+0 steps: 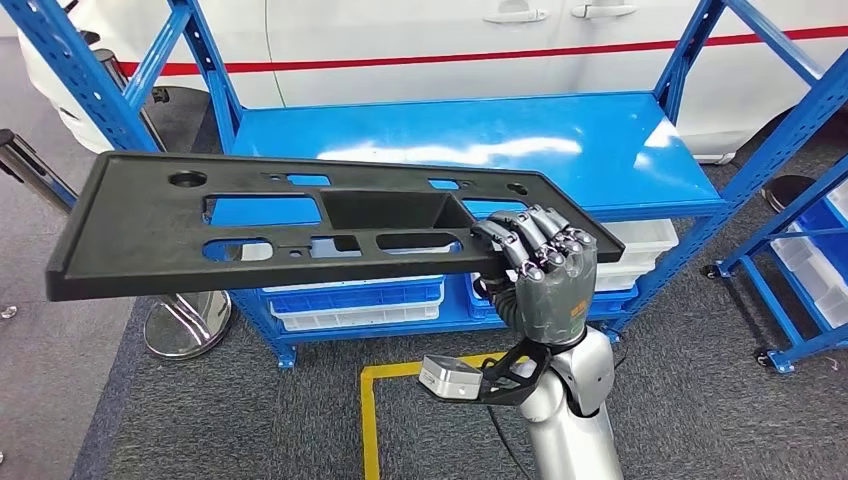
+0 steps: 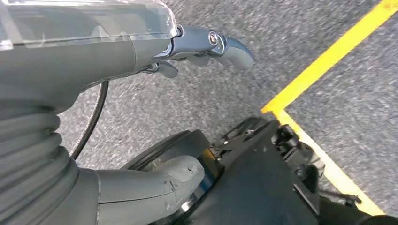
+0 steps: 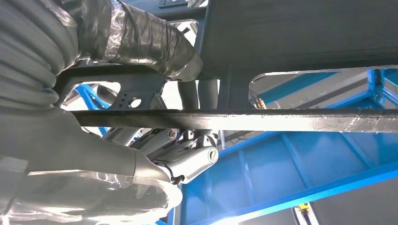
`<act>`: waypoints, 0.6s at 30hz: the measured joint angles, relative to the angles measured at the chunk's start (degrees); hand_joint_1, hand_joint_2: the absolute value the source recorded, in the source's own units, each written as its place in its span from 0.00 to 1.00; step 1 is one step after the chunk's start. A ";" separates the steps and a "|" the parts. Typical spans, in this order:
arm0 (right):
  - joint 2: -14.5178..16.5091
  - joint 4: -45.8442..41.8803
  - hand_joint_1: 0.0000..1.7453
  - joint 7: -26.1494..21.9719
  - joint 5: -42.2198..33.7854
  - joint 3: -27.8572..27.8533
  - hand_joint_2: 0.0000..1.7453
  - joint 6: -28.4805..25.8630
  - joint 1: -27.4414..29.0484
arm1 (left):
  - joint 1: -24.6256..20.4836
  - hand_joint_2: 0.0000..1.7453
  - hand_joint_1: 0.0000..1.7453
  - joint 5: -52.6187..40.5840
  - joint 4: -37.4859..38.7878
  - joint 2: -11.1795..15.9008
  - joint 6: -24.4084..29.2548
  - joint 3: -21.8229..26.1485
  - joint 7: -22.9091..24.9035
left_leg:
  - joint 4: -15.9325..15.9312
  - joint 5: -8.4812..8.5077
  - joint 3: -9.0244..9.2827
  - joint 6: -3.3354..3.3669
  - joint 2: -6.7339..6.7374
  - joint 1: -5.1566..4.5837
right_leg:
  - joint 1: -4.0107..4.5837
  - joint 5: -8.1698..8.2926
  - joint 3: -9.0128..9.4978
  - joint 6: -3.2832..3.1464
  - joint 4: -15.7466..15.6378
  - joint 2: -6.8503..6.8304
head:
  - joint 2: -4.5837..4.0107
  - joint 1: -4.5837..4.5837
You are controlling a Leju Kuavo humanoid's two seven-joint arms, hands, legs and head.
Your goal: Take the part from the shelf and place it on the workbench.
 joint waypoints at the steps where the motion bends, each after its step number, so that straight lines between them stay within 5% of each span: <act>1: -0.01 0.13 1.00 0.00 -0.33 0.01 1.00 0.01 -0.01 | 0.01 1.00 0.00 0.19 0.00 -0.01 0.02 0.01 0.32 | 0.17 0.47 -0.81 -0.03 0.02 -0.03 | -0.01 -0.80 -0.35 0.11 2.60 0.02 | 0.00 0.01; 3: -0.02 0.47 1.00 0.00 -1.30 0.12 1.00 0.01 -0.09 | -0.01 1.00 0.00 0.76 0.00 -0.01 0.15 0.03 1.09 | 0.69 1.29 -2.45 -0.24 0.01 -0.04 | -0.05 0.77 1.75 0.18 2.32 0.02 | 0.00 0.01; 6: 0.01 1.21 1.00 0.00 -3.12 1.16 1.00 0.02 -0.46 | -0.45 1.00 0.00 2.08 0.00 0.02 0.66 0.31 2.78 | 1.89 1.98 -4.31 -0.86 -0.05 -0.08 | 0.05 3.03 9.32 -0.21 -7.96 0.05 | 0.00 -0.01; 8: 0.02 2.03 1.00 0.00 -4.43 2.31 1.00 0.02 -0.80 | -0.94 1.00 0.00 3.29 0.00 0.19 0.90 0.86 4.24 | 2.45 2.42 -4.89 -1.52 -0.06 -0.19 | 0.34 2.45 11.18 -0.78 -11.34 0.14 | 0.00 -0.02; 11: 0.08 3.46 1.00 0.00 -6.36 3.54 1.00 0.02 -1.21 | -1.45 1.00 0.00 4.87 0.00 0.85 0.73 2.17 5.97 | 3.43 2.28 -5.53 -2.69 -0.08 0.01 | 0.41 3.42 10.56 -2.27 -11.75 0.02 | 0.00 -0.03; 13: 0.15 4.33 1.00 0.00 -7.27 4.16 1.00 0.02 -1.43 | -1.68 1.00 0.00 5.57 0.00 1.36 0.07 2.98 6.71 | 7.27 -1.36 -6.88 -3.32 -0.12 0.23 | 0.32 4.41 9.73 -3.25 -11.96 -0.19 | 0.00 -0.05; 16: 0.20 5.56 1.00 0.00 -7.92 4.93 1.00 0.02 -1.68 | -2.15 1.00 0.00 6.77 0.00 2.46 -1.32 4.13 7.56 | 16.40 -7.53 -9.04 -3.92 -0.12 0.45 | 0.58 5.85 7.76 -3.70 -11.88 -0.31 | 0.00 -0.07; 18: 0.20 6.31 1.00 0.00 -8.02 5.17 1.00 0.02 -1.80 | -2.36 1.00 0.00 7.53 0.00 3.65 -2.15 4.97 7.92 | 16.92 -6.56 -7.49 -3.90 -0.13 0.51 | 0.73 6.84 6.29 -3.69 -11.71 -0.32 | 0.00 -0.08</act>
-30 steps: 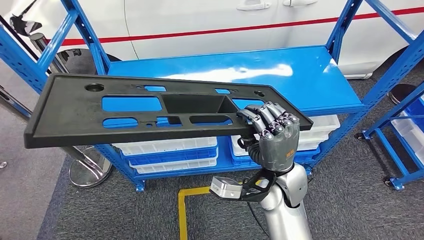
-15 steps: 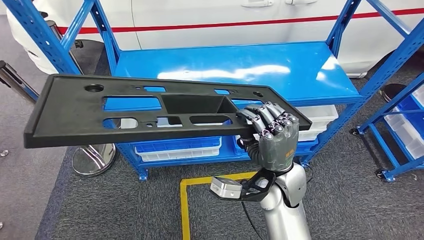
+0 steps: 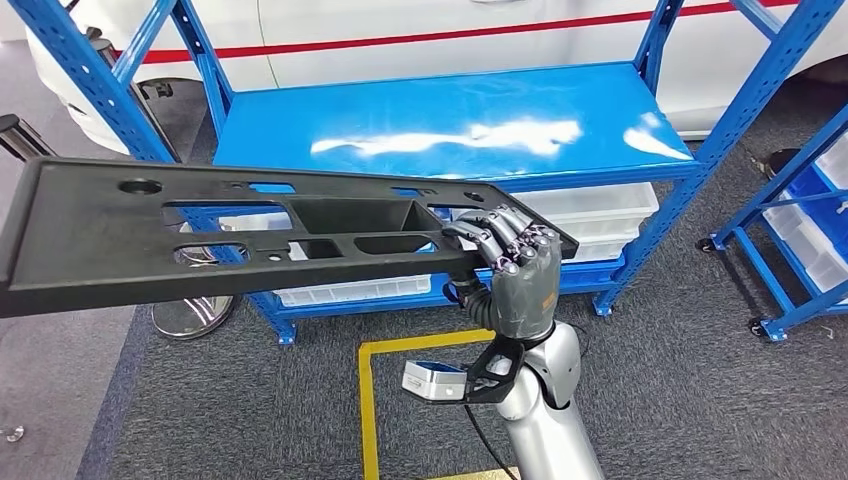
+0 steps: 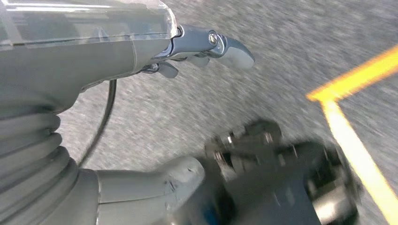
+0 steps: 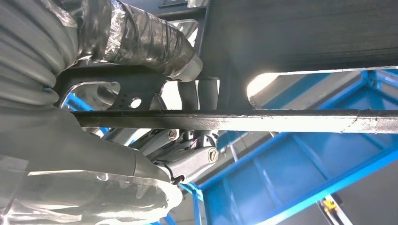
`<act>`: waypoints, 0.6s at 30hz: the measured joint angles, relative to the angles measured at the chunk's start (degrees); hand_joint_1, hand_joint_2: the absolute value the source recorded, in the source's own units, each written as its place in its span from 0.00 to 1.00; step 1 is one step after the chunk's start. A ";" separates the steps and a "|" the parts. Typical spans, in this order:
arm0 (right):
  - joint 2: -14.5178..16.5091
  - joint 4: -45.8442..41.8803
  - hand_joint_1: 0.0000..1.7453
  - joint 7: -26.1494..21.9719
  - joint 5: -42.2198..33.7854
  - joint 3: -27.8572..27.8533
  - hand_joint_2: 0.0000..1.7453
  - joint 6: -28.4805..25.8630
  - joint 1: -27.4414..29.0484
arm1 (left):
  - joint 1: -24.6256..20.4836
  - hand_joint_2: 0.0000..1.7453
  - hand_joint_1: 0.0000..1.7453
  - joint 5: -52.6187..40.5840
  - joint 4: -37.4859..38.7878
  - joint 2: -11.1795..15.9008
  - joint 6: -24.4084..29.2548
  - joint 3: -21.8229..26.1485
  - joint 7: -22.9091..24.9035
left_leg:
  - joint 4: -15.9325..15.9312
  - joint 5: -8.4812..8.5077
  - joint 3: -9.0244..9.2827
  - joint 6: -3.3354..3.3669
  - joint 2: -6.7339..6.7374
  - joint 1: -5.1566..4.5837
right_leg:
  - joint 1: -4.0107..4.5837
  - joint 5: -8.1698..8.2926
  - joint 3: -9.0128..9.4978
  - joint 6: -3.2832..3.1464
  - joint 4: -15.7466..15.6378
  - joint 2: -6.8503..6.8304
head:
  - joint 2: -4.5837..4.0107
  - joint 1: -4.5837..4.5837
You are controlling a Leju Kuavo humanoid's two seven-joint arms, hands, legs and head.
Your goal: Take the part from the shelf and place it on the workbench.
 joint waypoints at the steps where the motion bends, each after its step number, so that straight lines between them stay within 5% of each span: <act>1: 0.01 0.29 1.00 0.00 -0.04 0.05 1.00 0.00 -0.04 | -0.04 1.00 0.00 0.26 -0.01 0.62 -0.33 0.40 0.09 | -2.70 1.58 2.26 0.21 -0.01 -0.03 | 0.05 0.46 -0.67 0.05 0.10 0.03 | 0.00 0.00; 4: 0.10 0.76 1.00 -0.02 -0.15 0.18 1.00 -0.01 -0.13 | -0.25 1.00 0.00 0.58 -0.06 2.17 -0.78 1.19 0.15 | -14.05 3.14 9.69 1.21 -0.06 -0.52 | 0.06 1.70 -1.83 0.60 0.21 0.00 | 0.00 0.00; 6: 0.13 1.02 1.00 -0.02 -0.20 0.34 1.00 -0.01 -0.19 | -0.37 1.00 0.00 0.60 -0.09 2.77 -0.89 1.56 0.16 | -16.60 2.90 10.82 1.71 -0.08 -0.96 | -0.10 2.51 -1.95 1.31 -0.04 -0.15 | 0.00 0.01; 9: 0.11 1.32 1.00 -0.01 -0.39 0.43 1.00 -0.01 -0.24 | -0.46 1.00 0.00 0.60 -0.08 3.14 -1.00 1.86 0.17 | -17.86 4.78 10.28 2.83 0.16 -0.72 | -0.14 1.70 -2.59 2.11 0.79 0.05 | 0.00 0.03; 12: 0.07 1.54 1.00 0.00 -0.65 0.43 1.00 -0.01 -0.26 | -0.54 1.00 0.00 0.61 -0.08 3.17 -1.09 1.96 0.17 | -18.25 6.58 8.75 3.56 0.38 -0.57 | -0.25 -5.31 -5.40 2.62 9.04 0.37 | 0.00 0.03; 14: 0.05 1.75 1.00 0.00 -0.70 0.42 1.00 -0.01 -0.28 | -0.52 1.00 0.00 0.66 -0.08 3.22 -1.15 2.06 0.17 | -17.86 7.40 7.26 3.46 0.39 -0.56 | -0.37 -7.33 -6.33 2.95 14.42 0.38 | 0.00 0.03; 16: 0.04 1.86 1.00 0.00 -0.72 0.43 1.00 -0.01 -0.30 | -0.52 1.00 0.00 0.82 -0.08 3.35 -1.28 2.27 0.17 | -17.10 7.97 5.73 3.23 0.38 -0.49 | -0.58 -5.28 -3.68 3.13 12.73 0.35 | 0.00 0.03; 18: 0.06 1.88 1.00 -0.01 -0.72 0.48 1.00 -0.01 -0.35 | -0.54 1.00 0.00 1.11 -0.09 3.74 -1.63 2.50 0.12 | -15.91 8.23 4.30 2.87 0.34 -0.48 | -0.68 -3.69 1.56 3.03 5.45 0.32 | 0.00 0.03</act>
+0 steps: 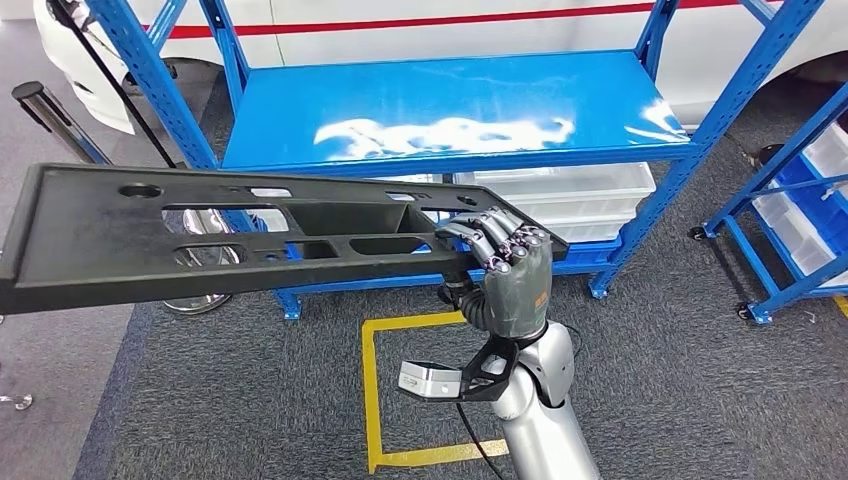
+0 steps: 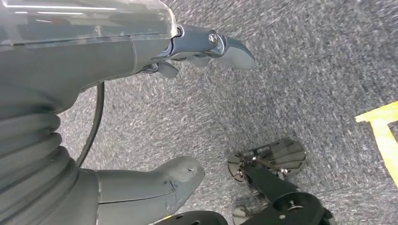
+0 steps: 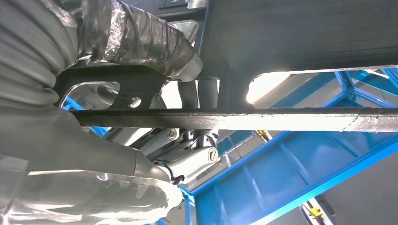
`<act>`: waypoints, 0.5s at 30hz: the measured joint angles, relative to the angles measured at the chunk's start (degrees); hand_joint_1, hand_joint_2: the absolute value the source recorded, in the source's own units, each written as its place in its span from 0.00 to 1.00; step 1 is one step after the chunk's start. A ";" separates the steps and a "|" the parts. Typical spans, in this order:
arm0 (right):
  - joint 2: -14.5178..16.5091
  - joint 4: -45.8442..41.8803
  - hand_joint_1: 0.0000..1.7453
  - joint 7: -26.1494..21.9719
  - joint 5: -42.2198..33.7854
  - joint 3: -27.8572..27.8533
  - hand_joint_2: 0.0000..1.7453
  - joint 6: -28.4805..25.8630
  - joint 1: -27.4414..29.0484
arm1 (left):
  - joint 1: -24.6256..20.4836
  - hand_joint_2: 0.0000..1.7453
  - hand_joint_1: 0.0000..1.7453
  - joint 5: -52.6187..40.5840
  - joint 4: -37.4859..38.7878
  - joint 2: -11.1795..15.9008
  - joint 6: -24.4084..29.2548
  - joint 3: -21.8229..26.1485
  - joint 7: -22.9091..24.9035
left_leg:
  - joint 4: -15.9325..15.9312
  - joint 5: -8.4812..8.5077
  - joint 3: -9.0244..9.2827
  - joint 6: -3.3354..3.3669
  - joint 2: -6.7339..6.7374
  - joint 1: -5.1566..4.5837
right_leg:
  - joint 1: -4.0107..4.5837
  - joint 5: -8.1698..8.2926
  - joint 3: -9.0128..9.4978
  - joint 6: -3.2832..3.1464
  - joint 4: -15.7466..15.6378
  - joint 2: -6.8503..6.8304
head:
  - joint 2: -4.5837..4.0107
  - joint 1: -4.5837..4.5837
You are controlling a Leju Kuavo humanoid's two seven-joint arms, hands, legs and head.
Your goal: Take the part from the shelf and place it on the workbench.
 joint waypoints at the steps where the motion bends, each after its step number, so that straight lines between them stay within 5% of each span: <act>1: 0.02 -0.02 1.00 -0.01 0.02 0.05 1.00 0.00 -0.02 | -0.01 1.00 0.00 0.11 0.00 0.29 -0.28 0.10 -0.06 | 0.53 0.12 -0.54 -0.28 -0.01 -0.02 | 0.11 0.05 1.83 -0.19 -2.87 0.01 | 0.00 -0.01; 6: 0.09 -0.07 1.00 -0.01 0.87 0.31 1.00 0.00 -0.09 | 0.06 1.00 0.00 -0.04 0.00 1.90 -1.41 0.33 -1.14 | 2.03 -0.10 -1.79 -2.12 -0.11 0.24 | 0.43 0.67 2.17 -2.19 -5.44 0.05 | 0.00 -0.02; 8: 0.11 -0.08 1.00 -0.01 1.56 0.36 1.00 0.00 -0.10 | 0.19 1.00 0.00 -0.55 0.00 2.44 -1.64 0.32 -1.95 | 6.51 -4.15 -3.49 -2.73 -0.19 0.50 | 0.36 1.64 1.33 -3.05 -5.64 -0.08 | 0.00 -0.03; 10: 0.11 -0.14 1.00 -0.01 1.99 0.37 1.00 0.00 -0.09 | 0.45 1.00 0.00 -1.17 0.00 2.74 -1.68 0.27 -2.77 | 13.60 -8.60 -5.69 -3.15 -0.20 0.61 | 0.50 2.55 0.09 -3.34 -5.60 -0.08 | 0.00 -0.04; 11: 0.11 -0.21 1.00 -0.01 2.11 0.37 1.00 0.00 -0.08 | 0.67 1.00 0.00 -1.55 0.00 2.80 -1.64 0.20 -3.20 | 15.98 -9.45 -6.08 -3.24 -0.20 0.63 | 0.57 3.01 -0.56 -3.36 -5.56 -0.07 | 0.00 -0.04; 13: 0.11 -0.55 1.00 -0.01 2.29 0.36 1.00 0.00 -0.05 | 1.14 1.00 0.00 -2.35 0.01 2.78 -1.41 -0.13 -4.02 | 15.08 -7.98 -3.97 -3.11 -0.21 0.61 | 0.64 3.92 -1.80 -3.28 -5.48 0.00 | 0.00 -0.05; 15: 0.11 -1.37 1.00 0.00 2.31 0.36 1.00 -0.01 -0.02 | 1.37 1.00 0.00 -2.99 0.02 2.74 -0.94 -0.62 -4.65 | 7.51 -5.49 1.43 -2.58 -0.25 0.51 | 0.67 4.70 -2.72 -3.04 -5.40 0.07 | 0.00 -0.05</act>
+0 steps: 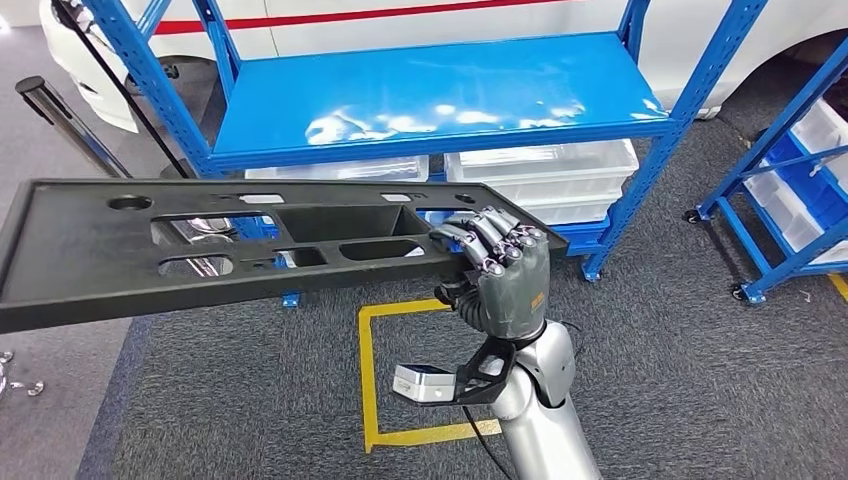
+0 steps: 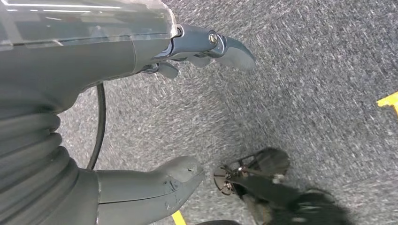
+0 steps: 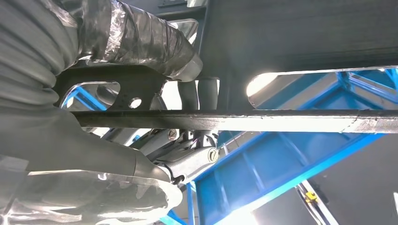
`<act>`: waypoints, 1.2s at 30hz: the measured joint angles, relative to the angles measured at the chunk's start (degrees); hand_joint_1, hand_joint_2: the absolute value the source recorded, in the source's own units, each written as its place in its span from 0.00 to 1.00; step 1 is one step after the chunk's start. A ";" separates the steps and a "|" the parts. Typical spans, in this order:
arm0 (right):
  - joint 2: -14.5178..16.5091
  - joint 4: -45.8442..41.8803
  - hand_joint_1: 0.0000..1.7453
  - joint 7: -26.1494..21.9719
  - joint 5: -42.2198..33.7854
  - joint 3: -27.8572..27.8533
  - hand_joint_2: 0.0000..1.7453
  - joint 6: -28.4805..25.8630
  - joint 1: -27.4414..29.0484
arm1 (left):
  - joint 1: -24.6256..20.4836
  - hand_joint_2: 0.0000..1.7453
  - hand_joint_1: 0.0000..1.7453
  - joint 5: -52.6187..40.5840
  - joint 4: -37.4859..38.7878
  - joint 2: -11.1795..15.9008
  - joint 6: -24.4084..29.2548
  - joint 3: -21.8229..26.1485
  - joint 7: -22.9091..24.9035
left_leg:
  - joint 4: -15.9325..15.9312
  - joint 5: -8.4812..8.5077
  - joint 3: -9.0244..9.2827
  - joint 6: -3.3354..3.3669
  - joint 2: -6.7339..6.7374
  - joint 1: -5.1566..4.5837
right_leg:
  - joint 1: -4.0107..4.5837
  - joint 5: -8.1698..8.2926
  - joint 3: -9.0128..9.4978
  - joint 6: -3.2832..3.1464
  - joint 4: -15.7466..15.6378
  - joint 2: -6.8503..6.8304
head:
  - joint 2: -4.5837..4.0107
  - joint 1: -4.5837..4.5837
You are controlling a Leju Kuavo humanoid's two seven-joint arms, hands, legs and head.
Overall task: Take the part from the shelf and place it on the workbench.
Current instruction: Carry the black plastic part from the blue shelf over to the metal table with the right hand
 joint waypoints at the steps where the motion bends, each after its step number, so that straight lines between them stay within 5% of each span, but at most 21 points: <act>1: -0.01 -0.52 1.00 0.01 -0.35 0.00 1.00 -0.01 -0.01 | 0.03 1.00 0.00 -0.32 0.00 -0.01 0.33 -0.24 -0.25 | -3.87 0.51 2.53 0.28 -0.02 -0.16 | 0.01 0.37 -0.29 0.25 0.00 0.00 | 0.00 0.01; 3: -0.02 -1.17 1.00 0.01 -1.79 -0.01 1.00 -0.01 -0.06 | 0.17 1.00 0.00 -0.99 0.00 -0.10 1.03 -0.58 -0.57 | -8.05 0.56 4.87 0.84 -0.05 -0.60 | -0.09 1.15 -0.50 0.91 -0.17 -0.07 | 0.00 0.02; 6: -0.10 -1.32 1.00 0.01 -3.34 -0.13 1.00 -0.01 -0.11 | 0.48 1.00 0.00 -1.59 0.01 -0.37 1.54 -0.93 -0.73 | -9.25 1.99 4.64 1.94 0.13 -0.70 | -0.29 1.36 -0.75 1.85 -0.15 -0.02 | 0.00 0.02; 8: -0.21 -1.41 1.00 0.01 -3.48 -0.27 1.00 -0.01 -0.15 | 0.52 1.00 0.00 -1.70 0.01 -0.63 1.58 -1.14 -0.74 | -9.78 3.26 3.97 2.80 0.36 -0.45 | -0.32 -2.36 -2.16 2.26 3.43 0.08 | 0.00 0.03; 10: -0.29 -1.47 1.00 0.01 -3.52 -0.43 1.00 -0.01 -0.16 | 0.57 1.00 0.00 -1.72 0.01 -0.83 1.63 -1.32 -0.75 | -9.59 4.17 2.58 3.16 0.44 -0.52 | -0.37 -7.38 -4.50 2.67 10.61 0.11 | 0.00 0.02; 12: -0.34 -1.47 1.00 0.01 -3.54 -0.57 1.00 -0.01 -0.15 | 0.67 1.00 0.00 -1.74 0.01 -0.95 1.64 -1.46 -0.76 | -9.19 4.92 1.15 3.02 0.45 -0.51 | -0.55 -8.67 -5.16 3.03 15.09 0.10 | 0.00 0.01; 13: -0.34 -1.47 1.00 0.01 -3.55 -0.63 1.00 -0.01 -0.16 | 0.70 1.00 0.00 -1.74 0.01 -0.99 1.64 -1.51 -0.76 | -8.87 5.20 0.44 2.88 0.45 -0.46 | -0.70 -7.69 -3.95 3.18 14.34 0.08 | 0.00 0.02; 15: -0.34 -1.50 1.00 0.01 -3.55 -0.68 1.00 -0.01 -0.17 | 0.73 1.00 0.00 -1.74 0.01 -1.08 1.64 -1.57 -0.76 | -7.91 5.48 -0.85 2.54 0.41 -0.32 | -1.04 -5.31 0.90 3.40 7.62 0.02 | 0.00 0.01; 17: -0.33 -1.58 1.00 0.01 -3.53 -0.70 1.00 -0.01 -0.20 | 0.74 1.00 0.00 -1.74 0.01 -1.13 1.67 -1.61 -0.77 | -6.81 5.66 -1.93 2.01 0.36 -0.35 | -0.91 -4.59 4.40 3.11 1.89 0.10 | 0.00 0.00; 20: -0.32 -1.63 1.00 0.01 -3.54 -0.78 1.00 -0.01 -0.24 | 0.82 1.00 0.00 -1.74 0.01 -1.17 1.68 -1.64 -0.78 | -6.33 6.24 -2.62 0.94 0.29 -0.37 | -0.62 -4.30 4.45 1.99 0.68 0.24 | 0.00 0.01; 23: -0.20 -1.63 1.00 0.01 -3.54 -0.79 1.00 -0.01 -0.33 | 0.90 1.00 0.00 -1.74 0.01 -1.36 1.68 -1.67 -0.78 | -2.97 2.93 -4.13 0.00 0.19 -0.01 | -0.72 -3.07 3.63 0.41 0.12 0.08 | 0.00 -0.01; 25: -0.15 -1.63 1.00 0.01 -3.53 -0.80 1.00 0.01 -0.36 | 0.91 1.00 0.00 -1.74 0.01 -1.42 1.69 -1.68 -0.78 | 4.01 -1.95 -6.39 -0.42 0.15 0.08 | -0.57 -2.25 2.60 -0.04 0.16 0.03 | 0.00 -0.02; 27: -0.15 -1.60 1.00 0.01 -3.53 -0.81 1.00 0.01 -0.36 | 0.95 1.00 0.00 -1.74 0.01 -1.43 1.68 -1.71 -0.78 | 9.26 -4.15 -7.46 -0.49 0.15 0.10 | -0.36 -1.47 1.43 -0.10 0.29 0.03 | 0.00 -0.02; 29: -0.15 -1.40 1.00 0.01 -3.67 -0.81 1.00 0.01 -0.37 | 0.98 1.00 0.00 -1.74 0.01 -1.44 1.59 -1.76 -0.77 | 6.45 -2.24 -4.51 -0.12 0.13 0.05 | -0.19 -0.80 0.45 -0.06 0.45 0.07 | 0.00 -0.01; 32: -0.15 -0.65 1.00 0.01 -3.94 -0.81 1.00 0.01 -0.39 | 0.88 1.00 0.00 -1.79 0.01 -1.43 1.54 -1.86 -0.72 | -5.29 0.74 3.10 0.84 -0.04 -0.44 | -0.15 0.11 -0.31 0.38 0.44 0.11 | 0.00 -0.02; 36: -0.19 0.08 1.00 0.01 -3.81 -0.81 1.00 0.00 -0.41 | 0.98 1.00 0.00 -2.02 0.01 -1.48 1.64 -1.95 -0.69 | -8.71 2.06 4.19 1.79 -0.05 -0.95 | -0.46 1.46 -0.57 1.66 -0.14 0.07 | 0.00 0.00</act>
